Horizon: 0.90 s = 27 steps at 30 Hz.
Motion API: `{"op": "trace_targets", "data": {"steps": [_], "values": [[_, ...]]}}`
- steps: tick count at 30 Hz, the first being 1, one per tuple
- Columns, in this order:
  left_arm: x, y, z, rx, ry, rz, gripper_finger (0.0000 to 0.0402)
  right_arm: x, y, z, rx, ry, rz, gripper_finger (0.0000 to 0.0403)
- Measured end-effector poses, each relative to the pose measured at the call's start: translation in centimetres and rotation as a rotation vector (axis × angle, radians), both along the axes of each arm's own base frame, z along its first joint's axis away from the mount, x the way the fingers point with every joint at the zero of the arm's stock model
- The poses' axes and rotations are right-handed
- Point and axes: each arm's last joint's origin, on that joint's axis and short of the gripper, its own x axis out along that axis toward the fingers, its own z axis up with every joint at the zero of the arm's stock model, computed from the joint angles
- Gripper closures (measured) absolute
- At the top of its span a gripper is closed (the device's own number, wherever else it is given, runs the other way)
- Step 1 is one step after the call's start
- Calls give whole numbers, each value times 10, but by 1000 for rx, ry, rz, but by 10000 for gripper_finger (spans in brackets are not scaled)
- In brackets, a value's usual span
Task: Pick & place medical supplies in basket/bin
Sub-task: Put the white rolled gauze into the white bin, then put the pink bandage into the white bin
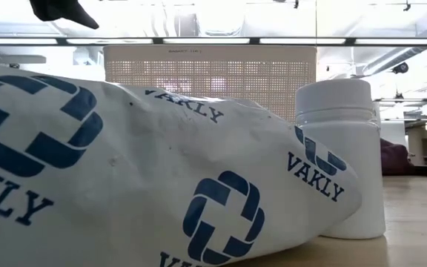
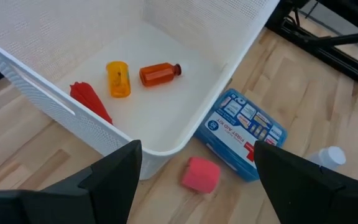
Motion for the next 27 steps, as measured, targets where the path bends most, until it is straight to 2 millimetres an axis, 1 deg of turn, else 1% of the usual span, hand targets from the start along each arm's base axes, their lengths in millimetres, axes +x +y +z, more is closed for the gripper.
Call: {"op": "trace_targets", "data": {"steps": [1, 3, 5, 7, 9, 12, 16, 20, 22, 24, 27], "values": [[0, 0, 0, 3, 0, -3, 109, 3, -15, 5, 1, -12, -48, 355], [0, -1, 0, 6, 2, -11, 109, 12, -47, 4, 60, 13, -77, 353], [0, -1, 0, 8, 3, -13, 109, 24, -80, -5, 135, 45, -65, 343], [0, -2, -2, 10, 8, -16, 109, 32, -107, -16, 178, 97, -53, 323], [0, -2, -3, 11, 14, -21, 109, 38, -127, -23, 201, 116, -55, 292], [1, -5, -7, -24, 29, -41, 109, 42, -144, -22, 204, 125, -64, 237], [3, -8, -17, -111, 62, -47, 109, 42, -146, -7, 155, 111, -33, 166], [3, -13, -31, -182, 94, -34, 109, 39, -136, 5, 92, 147, 47, 113], [4, -16, -41, -215, 109, -22, 109, 37, -125, 12, 38, 165, 119, 97], [8, -21, -52, -226, 115, -32, 109, 33, -110, 18, -20, 171, 167, 89], [19, -36, -71, -190, 123, -119, 109, 26, -84, 22, -138, 239, 209, 86]]}}
